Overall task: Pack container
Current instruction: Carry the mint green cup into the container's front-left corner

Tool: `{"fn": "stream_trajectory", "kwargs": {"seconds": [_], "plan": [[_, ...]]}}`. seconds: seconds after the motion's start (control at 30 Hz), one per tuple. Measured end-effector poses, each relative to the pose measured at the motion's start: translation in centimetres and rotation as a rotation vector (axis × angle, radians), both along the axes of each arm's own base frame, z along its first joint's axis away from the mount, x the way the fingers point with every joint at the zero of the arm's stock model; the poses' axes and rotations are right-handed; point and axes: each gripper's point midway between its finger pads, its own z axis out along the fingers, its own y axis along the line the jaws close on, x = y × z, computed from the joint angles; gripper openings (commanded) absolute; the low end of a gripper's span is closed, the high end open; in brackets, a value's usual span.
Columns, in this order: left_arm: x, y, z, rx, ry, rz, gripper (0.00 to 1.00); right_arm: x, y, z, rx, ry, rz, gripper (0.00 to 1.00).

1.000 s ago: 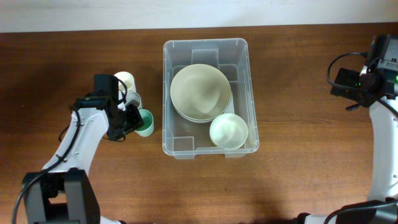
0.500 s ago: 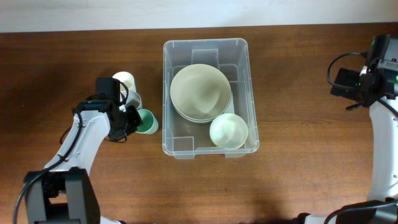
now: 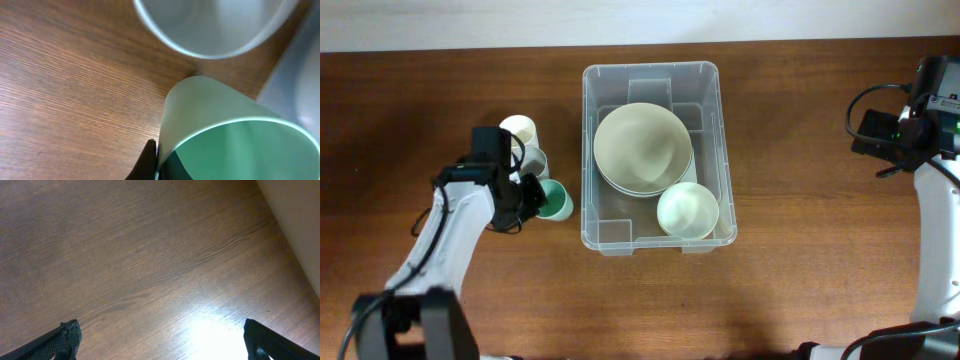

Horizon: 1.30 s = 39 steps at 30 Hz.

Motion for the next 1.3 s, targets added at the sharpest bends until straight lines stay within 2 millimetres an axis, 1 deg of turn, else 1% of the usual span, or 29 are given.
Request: {"fn": "stream_trajectory", "kwargs": {"seconds": [0.1,0.23,0.3,0.37,0.4,0.5,0.63,0.8,0.87,1.1,1.2,1.3], "plan": [[0.2,0.1,3.0,0.004,-0.098,0.001,0.01,0.0,0.0,0.0,0.000,0.000,-0.001,0.99],[0.3,-0.1,8.5,0.011,-0.277,-0.019,0.01,0.0,0.0,0.0,0.000,0.000,-0.001,0.99],[0.2,-0.7,11.2,0.022,-0.364,-0.063,0.01,0.0,0.0,0.0,0.000,0.000,-0.001,0.99],[-0.3,-2.1,13.4,0.032,-0.439,-0.137,0.00,0.0,0.0,0.0,0.000,0.000,0.000,0.99],[-0.5,-2.8,14.0,0.032,-0.464,-0.170,0.01,0.0,0.0,0.0,0.000,0.000,0.000,0.99],[-1.4,-6.0,15.6,0.031,-0.532,-0.317,0.01,0.0,0.0,0.0,0.000,0.000,0.000,0.99],[-2.1,-10.1,16.2,0.020,-0.586,-0.492,0.01,0.0,0.0,0.0,0.000,0.000,0.000,0.99],[-2.4,-13.5,16.2,0.004,-0.615,-0.610,0.01,0.0,0.0,0.0,0.000,0.000,-0.001,0.99],[-2.3,-14.4,15.8,0.000,-0.612,-0.637,0.01,0.0,0.0,0.0,0.000,0.000,0.000,0.99],[-2.5,-16.7,12.8,0.012,-0.531,-0.740,0.00,0.0,0.0,0.0,0.000,0.000,-0.001,0.99],[-2.6,-17.3,11.7,0.031,-0.504,-0.774,0.00,0.0,0.0,0.0,0.000,0.000,0.000,0.99],[-2.7,-17.6,11.0,0.057,-0.492,-0.801,0.01,0.0,0.0,0.0,0.000,0.000,0.000,0.99]]}}
